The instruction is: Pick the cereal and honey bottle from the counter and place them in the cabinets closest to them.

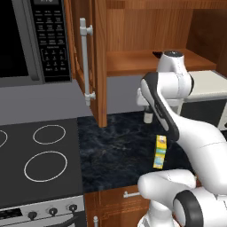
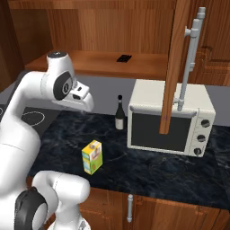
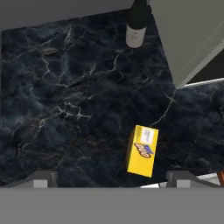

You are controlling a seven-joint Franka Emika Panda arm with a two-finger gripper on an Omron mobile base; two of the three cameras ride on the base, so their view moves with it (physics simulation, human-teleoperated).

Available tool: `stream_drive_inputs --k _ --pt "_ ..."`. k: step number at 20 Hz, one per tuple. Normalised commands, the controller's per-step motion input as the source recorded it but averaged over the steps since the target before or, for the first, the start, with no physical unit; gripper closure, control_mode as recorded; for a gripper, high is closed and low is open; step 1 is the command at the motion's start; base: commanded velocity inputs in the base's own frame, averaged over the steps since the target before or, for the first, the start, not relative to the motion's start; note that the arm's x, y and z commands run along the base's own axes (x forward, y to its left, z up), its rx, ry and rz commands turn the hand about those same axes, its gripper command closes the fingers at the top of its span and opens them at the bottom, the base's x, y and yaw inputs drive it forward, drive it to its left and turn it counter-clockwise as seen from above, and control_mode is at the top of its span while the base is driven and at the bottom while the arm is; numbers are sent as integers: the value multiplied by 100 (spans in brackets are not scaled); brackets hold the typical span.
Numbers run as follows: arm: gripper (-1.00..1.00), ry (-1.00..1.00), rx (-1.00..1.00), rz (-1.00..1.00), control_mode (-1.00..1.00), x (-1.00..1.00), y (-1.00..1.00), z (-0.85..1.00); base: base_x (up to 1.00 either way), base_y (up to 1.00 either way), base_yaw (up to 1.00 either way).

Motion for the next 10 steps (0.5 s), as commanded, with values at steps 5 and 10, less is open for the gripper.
stream_drive_inputs --k 5,10 --pt "-100 0 -4 -12 -100 -39 -4 -27 0 0 0" --pt "-100 0 -9 -8 -100 -44 -1 -39 0 0 0"
